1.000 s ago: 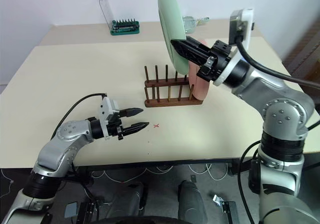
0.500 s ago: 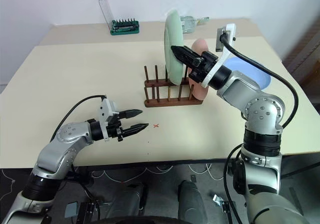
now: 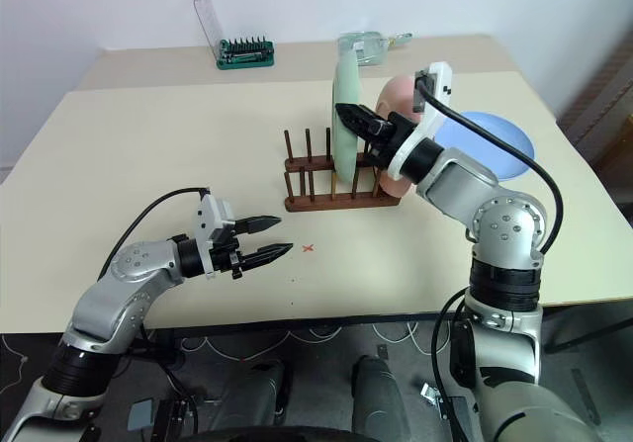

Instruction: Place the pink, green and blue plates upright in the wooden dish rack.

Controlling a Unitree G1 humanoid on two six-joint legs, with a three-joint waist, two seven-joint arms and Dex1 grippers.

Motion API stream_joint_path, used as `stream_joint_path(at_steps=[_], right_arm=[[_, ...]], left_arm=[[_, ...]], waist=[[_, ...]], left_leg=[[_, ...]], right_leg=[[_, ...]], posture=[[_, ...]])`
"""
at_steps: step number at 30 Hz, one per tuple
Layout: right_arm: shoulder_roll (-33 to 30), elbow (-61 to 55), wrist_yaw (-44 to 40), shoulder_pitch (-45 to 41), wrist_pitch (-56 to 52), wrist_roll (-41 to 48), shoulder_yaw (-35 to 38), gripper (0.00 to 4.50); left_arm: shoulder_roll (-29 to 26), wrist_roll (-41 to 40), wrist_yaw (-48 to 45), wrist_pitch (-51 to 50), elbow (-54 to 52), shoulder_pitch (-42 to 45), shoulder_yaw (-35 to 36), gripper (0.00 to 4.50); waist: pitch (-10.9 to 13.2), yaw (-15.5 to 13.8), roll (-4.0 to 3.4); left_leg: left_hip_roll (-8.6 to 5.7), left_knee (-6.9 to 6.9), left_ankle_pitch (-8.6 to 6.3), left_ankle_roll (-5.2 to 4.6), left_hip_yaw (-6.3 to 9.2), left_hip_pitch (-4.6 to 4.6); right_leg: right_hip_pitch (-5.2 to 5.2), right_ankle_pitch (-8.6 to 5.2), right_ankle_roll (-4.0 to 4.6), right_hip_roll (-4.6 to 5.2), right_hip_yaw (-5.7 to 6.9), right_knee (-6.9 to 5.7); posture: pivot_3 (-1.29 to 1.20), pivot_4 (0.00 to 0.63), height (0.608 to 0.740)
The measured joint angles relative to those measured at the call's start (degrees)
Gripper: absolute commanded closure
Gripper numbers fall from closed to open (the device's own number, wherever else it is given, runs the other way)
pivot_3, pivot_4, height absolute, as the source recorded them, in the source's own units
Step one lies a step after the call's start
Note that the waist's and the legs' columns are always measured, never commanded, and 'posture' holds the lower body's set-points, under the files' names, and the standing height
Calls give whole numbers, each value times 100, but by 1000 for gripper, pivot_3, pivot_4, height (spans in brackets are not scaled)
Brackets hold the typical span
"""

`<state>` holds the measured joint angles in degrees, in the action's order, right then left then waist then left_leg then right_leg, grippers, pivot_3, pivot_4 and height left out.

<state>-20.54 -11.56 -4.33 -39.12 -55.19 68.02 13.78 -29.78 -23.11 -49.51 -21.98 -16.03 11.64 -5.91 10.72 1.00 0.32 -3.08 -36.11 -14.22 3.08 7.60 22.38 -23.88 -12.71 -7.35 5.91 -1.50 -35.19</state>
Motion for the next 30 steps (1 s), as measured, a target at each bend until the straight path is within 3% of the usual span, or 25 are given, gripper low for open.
stream_joint_path(at_steps=[3, 12, 22, 26, 30], right_arm=[[22, -17, 151, -100, -27, 27, -12, 1091], [-259, -213, 130, -191, -27, -97, -39, 1091], [-1017, -531, -563, -117, 50, -723, -318, 1091], [-1760, -816, -1522, 75, 501, -1226, -333, 1091], [-2809, -929, -2592, 180, 1032, -1515, 298, 1091]], left_arm=[[0, 0, 0, 0, 0, 0, 0, 1665], [0, 0, 2, -1, 0, 0, 0, 1665], [15, -1, 2, -5, 1, 16, -2, 1665], [10, -1, 6, -13, -9, 31, -1, 1665], [-5, -5, 2, -15, -54, 5, 9, 1665]], waist=[[0, 0, 0], [0, 0, 0], [0, -4, 0], [2, -25, -1], [2, -39, 3]], left_leg=[[0, 1, 0, 0, 0, 0], [0, 0, 0, 0, 0, 1], [1, 0, 0, 0, -2, 2], [0, -2, 0, -1, -3, 7], [0, -2, -1, -1, -3, 7]], right_leg=[[0, 0, 0, 0, 0, 0], [0, 0, 0, 0, 0, 1], [-1, -1, 0, 0, 0, 2], [-1, -1, -1, 0, 0, 8], [4, -1, -2, 0, 1, 13]], posture=[[0, 150, 740], [0, 150, 740], [0, 150, 740], [0, 150, 740], [0, 150, 740]])
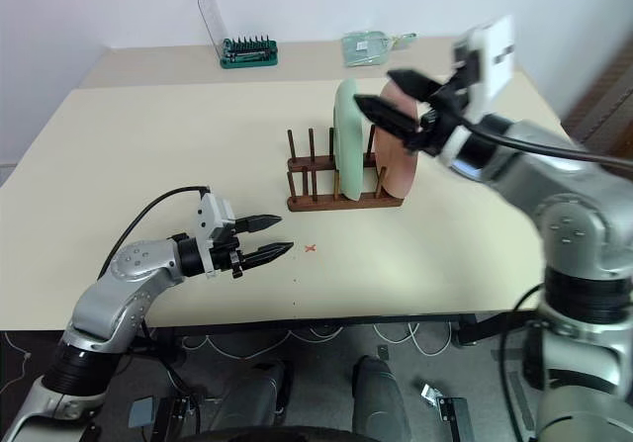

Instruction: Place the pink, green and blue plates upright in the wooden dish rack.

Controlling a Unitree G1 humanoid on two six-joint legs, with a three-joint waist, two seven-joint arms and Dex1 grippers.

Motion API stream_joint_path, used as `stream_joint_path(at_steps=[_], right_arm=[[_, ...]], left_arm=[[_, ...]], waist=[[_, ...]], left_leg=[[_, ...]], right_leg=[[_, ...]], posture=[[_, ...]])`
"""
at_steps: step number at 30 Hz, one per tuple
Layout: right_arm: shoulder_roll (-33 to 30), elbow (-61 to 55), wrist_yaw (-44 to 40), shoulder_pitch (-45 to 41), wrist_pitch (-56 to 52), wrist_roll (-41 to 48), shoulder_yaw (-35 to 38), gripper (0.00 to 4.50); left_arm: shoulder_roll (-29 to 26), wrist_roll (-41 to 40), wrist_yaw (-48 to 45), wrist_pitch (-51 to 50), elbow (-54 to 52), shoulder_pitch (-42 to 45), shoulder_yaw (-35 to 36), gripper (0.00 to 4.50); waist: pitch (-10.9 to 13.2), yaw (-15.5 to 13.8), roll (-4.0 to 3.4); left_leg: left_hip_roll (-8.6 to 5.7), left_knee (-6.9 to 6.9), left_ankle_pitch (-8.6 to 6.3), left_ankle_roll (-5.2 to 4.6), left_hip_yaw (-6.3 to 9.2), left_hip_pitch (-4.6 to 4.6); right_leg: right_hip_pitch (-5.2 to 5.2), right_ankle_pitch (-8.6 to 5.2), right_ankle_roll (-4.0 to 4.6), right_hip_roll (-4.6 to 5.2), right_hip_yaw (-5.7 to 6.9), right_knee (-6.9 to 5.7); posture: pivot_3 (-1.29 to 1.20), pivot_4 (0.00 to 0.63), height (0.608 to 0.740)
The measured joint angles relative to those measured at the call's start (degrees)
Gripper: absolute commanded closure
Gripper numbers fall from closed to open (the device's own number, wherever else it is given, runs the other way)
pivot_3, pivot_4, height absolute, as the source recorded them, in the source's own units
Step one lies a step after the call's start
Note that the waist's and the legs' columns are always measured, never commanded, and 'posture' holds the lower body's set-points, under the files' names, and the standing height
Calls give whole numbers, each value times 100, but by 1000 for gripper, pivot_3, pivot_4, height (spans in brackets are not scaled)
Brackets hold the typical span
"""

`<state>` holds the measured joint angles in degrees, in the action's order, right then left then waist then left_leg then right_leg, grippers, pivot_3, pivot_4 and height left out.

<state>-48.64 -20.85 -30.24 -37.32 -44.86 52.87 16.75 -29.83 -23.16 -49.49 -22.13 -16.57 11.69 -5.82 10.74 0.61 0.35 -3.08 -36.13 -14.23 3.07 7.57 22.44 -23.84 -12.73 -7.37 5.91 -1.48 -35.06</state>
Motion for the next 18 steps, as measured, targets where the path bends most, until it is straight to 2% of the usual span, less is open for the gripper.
stream_joint_path(at_steps=[3, 6, 7, 9, 13, 15, 18], right_arm=[[-564, 390, -526, 307, 246, -351, 335, 1091], [-878, 1025, -934, 843, 600, -965, 374, 194], [-922, 1306, -995, 987, 771, -1257, 307, 17], [-920, 1952, -903, 1148, 1247, -2087, -142, 17], [-647, 3334, -519, 1191, 2612, -4063, -1635, 17], [-387, 4193, -355, 979, 3260, -4727, -2127, 17], [-159, 5531, -91, 332, 4134, -5451, -2491, 17]], left_arm=[[-15, -1, -4, 0, 1, -10, 5, 1665], [-12, -1, -19, 2, 14, 5, 2, 1665], [-9, -1, -27, 3, 30, 19, 0, 1665], [14, 2, -43, 5, 75, 82, -9, 1665], [54, 7, -75, 15, 110, 240, -23, 1665], [57, 8, -91, 15, 138, 252, -23, 1665], [52, 9, -104, 12, 137, 223, -20, 1665]], waist=[[-1, 9, 3], [-1, 23, 2], [-1, 22, 2], [-1, 34, 2], [0, 54, -3], [3, 61, -9], [4, 59, -11]], left_leg=[[1, 0, 0, -1, -3, -6], [3, 0, 0, -1, -8, -8], [3, 0, 0, -1, -9, -8], [3, -1, 0, -1, -12, -10], [3, 2, 0, 0, -17, -9], [3, 2, 0, 1, -21, -7], [2, 1, 1, 1, -26, -6]], right_leg=[[6, -3, 6, 0, 0, 1], [5, -6, 10, 0, -1, 0], [6, -6, 11, 0, -1, 0], [6, -6, 12, 0, -2, 0], [-1, -3, 7, 0, -5, -2], [-5, 0, 1, 0, -11, -2], [-8, 1, 1, 0, -15, -2]], posture=[[0, 150, 740], [0, 150, 740], [0, 150, 740], [0, 150, 740], [0, 150, 740], [0, 150, 740], [0, 150, 740]])
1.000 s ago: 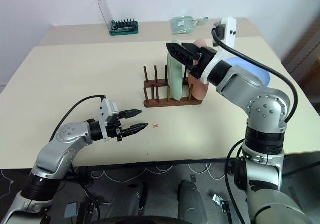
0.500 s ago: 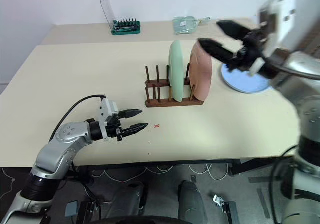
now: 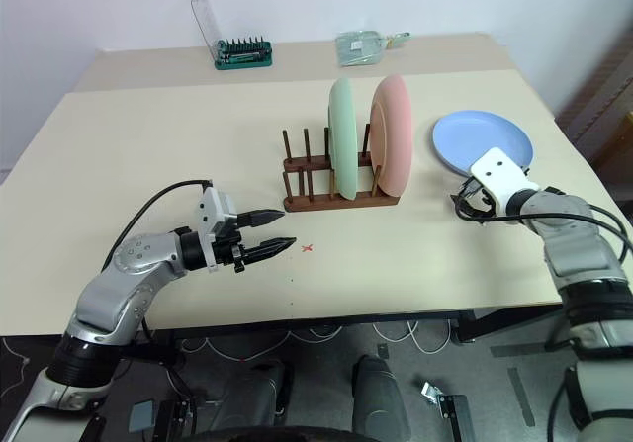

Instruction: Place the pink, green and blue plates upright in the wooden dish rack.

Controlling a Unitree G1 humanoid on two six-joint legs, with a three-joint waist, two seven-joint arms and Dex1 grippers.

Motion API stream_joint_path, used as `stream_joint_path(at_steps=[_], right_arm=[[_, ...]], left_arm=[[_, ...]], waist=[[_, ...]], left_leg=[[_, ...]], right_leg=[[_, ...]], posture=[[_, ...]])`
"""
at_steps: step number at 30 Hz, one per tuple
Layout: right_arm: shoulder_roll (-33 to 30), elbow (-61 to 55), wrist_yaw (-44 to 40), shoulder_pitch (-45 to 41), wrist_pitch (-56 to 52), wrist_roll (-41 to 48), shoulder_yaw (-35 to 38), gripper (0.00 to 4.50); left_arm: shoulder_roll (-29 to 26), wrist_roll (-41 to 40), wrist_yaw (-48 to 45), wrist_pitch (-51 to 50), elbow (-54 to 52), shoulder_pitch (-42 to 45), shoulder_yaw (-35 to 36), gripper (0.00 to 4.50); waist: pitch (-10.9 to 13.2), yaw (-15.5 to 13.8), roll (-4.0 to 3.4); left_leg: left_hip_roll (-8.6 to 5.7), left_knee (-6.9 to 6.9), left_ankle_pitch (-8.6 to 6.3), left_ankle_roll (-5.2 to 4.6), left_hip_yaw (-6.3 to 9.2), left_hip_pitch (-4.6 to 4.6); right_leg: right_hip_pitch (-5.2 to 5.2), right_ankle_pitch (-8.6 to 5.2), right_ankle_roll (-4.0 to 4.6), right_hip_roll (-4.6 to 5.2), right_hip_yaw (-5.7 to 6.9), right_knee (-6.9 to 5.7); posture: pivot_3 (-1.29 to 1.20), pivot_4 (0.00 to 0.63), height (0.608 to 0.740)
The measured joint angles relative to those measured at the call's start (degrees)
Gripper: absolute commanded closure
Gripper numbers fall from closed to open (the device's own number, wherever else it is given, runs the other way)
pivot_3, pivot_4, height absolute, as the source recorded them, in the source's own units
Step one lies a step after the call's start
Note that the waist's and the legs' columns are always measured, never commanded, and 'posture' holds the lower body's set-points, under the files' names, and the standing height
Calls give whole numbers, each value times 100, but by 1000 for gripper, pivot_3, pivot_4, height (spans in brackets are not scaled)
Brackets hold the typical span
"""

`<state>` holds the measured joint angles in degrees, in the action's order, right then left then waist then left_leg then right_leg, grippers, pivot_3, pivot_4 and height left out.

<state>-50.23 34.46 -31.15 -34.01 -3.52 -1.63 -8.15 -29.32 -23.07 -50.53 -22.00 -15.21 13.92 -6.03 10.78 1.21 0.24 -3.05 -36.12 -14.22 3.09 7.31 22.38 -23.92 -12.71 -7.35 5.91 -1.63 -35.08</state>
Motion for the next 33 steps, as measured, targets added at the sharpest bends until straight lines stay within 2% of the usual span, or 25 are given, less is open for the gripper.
stream_joint_path(at_steps=[1, 4, 6, 7, 11, 15, 18, 22, 25, 29, 33], right_arm=[[40, 374, 69, -210, 236, -177, -48, 17], [247, 1512, 362, -779, 785, -612, -181, 894], [406, 2065, 516, -1040, 1063, -779, -225, 1806], [447, 2328, 573, -1137, 1195, -875, -245, 2405], [456, 2771, 627, -1228, 1478, -1070, -256, 4391], [370, 2596, 733, -1146, 1695, -1112, -162, 4453], [274, 1957, 874, -873, 1725, -1077, 80, 4453], [125, -201, 980, -573, 903, -575, 1001, 4453], [169, -2076, 830, -758, 248, 139, 1600, 4453], [408, -3405, 511, -1144, -652, 1157, 1933, 4453], [1027, -4840, -82, -1285, -2376, 3522, 1981, 4453]], left_arm=[[0, 0, -2, -1, -6, -3, -1, 1665], [-16, 1, 14, -4, -55, -64, 10, 1665], [-28, 1, 51, -10, -79, -102, 8, 1665], [-30, 1, 73, -13, -92, -115, 9, 1665], [-74, -2, 144, -37, -222, -270, 19, 1665], [-126, -9, 217, -112, -334, -331, 30, 1665], [-153, -14, 224, -128, -341, -351, 44, 1665], [-171, -19, 218, -134, -346, -362, 64, 1665], [-173, -24, 195, -136, -345, -350, 63, 1665], [-179, -23, 158, -134, -305, -331, 65, 1665], [-166, -19, 212, -112, -174, -285, 130, 1665]], waist=[[0, -5, 1], [-1, -6, 4], [-1, -6, 5], [-1, -17, 6], [-1, -26, 5], [-1, -6, 4], [2, -5, -3], [6, 15, -20], [5, 13, -20], [-2, -34, -5], [0, -24, -6]], left_leg=[[0, 0, 0, 0, 1, -1], [0, 0, 0, 0, 1, -1], [0, -1, 0, 0, 2, -2], [-1, -2, 0, 0, 4, -3], [-3, -1, 0, 0, 6, -3], [-3, 0, 0, 0, 9, -7], [-3, 0, 0, 0, 8, -5], [-2, 3, 0, 0, 5, -4], [1, 5, 0, 0, 8, -5], [0, -2, 0, -1, 13, -5], [1, 3, -1, -2, 22, -5]], right_leg=[[1, 0, 0, 0, 0, 0], [3, 0, 0, 0, 0, 1], [7, 0, 1, 0, -1, 2], [9, 0, 1, 0, -1, 2], [12, 0, 1, 0, -1, 3], [14, 0, 1, 0, -1, 1], [11, 0, 0, 0, -2, 0], [1, 1, 0, 0, -7, -7], [0, 0, -1, -3, -6, -10], [14, 0, 0, -3, -3, 0], [10, 0, 0, -3, 1, -4]], posture=[[0, 150, 740], [0, 150, 740], [0, 150, 740], [0, 150, 740], [0, 150, 740], [0, 150, 740], [0, 150, 740], [0, 150, 740], [0, 150, 740], [0, 150, 740], [0, 150, 740]])
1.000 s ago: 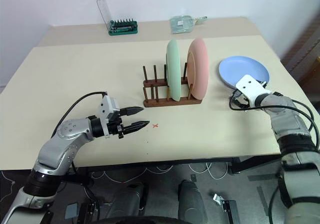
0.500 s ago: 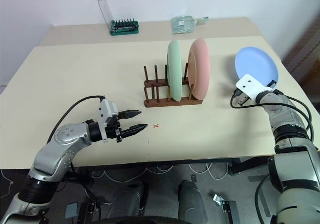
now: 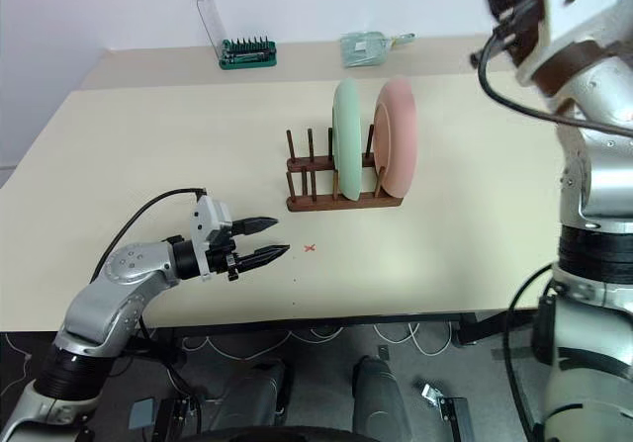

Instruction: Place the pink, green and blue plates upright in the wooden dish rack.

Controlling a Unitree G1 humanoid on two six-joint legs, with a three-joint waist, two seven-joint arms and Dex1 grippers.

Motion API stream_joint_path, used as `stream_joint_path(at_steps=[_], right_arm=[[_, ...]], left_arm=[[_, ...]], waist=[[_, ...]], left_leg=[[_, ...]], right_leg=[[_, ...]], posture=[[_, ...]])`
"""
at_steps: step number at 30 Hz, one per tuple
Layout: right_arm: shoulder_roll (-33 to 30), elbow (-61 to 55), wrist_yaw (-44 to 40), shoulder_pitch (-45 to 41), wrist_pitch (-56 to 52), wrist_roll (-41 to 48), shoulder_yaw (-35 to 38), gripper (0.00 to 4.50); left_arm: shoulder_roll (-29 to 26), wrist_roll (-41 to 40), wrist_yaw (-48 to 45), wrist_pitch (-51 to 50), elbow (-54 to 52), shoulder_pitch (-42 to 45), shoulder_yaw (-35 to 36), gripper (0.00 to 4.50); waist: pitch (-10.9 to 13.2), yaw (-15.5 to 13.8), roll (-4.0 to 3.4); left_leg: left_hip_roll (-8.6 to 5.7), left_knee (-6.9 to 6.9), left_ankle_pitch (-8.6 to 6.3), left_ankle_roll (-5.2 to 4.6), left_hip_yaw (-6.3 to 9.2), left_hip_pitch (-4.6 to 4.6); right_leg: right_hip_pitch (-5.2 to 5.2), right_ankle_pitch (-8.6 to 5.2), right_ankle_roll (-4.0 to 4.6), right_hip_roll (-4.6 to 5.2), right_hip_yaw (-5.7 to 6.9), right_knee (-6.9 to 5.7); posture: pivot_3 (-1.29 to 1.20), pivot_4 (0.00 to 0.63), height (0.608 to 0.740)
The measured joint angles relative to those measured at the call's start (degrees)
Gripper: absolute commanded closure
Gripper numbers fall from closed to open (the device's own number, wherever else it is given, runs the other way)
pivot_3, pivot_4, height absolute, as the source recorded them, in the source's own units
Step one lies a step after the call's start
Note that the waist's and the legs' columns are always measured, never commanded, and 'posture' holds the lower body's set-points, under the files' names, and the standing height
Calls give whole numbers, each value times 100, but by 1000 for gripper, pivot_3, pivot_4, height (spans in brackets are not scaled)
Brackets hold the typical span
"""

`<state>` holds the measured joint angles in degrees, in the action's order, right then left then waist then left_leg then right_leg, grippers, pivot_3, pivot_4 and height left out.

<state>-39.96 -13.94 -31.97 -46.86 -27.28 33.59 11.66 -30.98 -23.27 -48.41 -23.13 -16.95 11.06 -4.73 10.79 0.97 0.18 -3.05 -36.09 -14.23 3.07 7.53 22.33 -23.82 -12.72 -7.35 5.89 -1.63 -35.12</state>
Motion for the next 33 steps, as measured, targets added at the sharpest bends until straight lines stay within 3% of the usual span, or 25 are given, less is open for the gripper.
stream_joint_path(at_steps=[4, 10, 19, 33], right_arm=[[556, -878, 133, -59, -987, 1474, -132, 4453], [1691, -1043, 1022, 225, -1803, 2209, -637, 4453], [2400, -776, 1857, 610, -2325, 2278, -960, 4453], [2595, -375, 2433, 784, -2860, 2305, -852, 4453]], left_arm=[[-60, 2, 120, 12, 110, -55, 358, 1665], [-333, 11, 127, 117, 231, -410, 847, 1665], [-384, 11, 168, 147, 215, -568, 1029, 1665], [-383, 11, 215, 145, 211, -486, 1002, 1665]], waist=[[-1, 3, 1], [-4, 3, 6], [-4, 7, 7], [-4, 16, 7]], left_leg=[[0, -3, 0, 0, 1, 2], [0, 1, 0, 0, 1, 5], [-2, 3, 0, 1, 0, 9], [-1, 4, 0, 1, -2, 10]], right_leg=[[-4, 0, 1, 0, 2, -4], [-16, 0, 2, 0, 3, -10], [-24, 1, 1, 0, 2, -12], [-26, 1, 1, 0, 2, -13]], posture=[[0, 150, 740], [0, 150, 740], [0, 150, 740], [0, 150, 740]])
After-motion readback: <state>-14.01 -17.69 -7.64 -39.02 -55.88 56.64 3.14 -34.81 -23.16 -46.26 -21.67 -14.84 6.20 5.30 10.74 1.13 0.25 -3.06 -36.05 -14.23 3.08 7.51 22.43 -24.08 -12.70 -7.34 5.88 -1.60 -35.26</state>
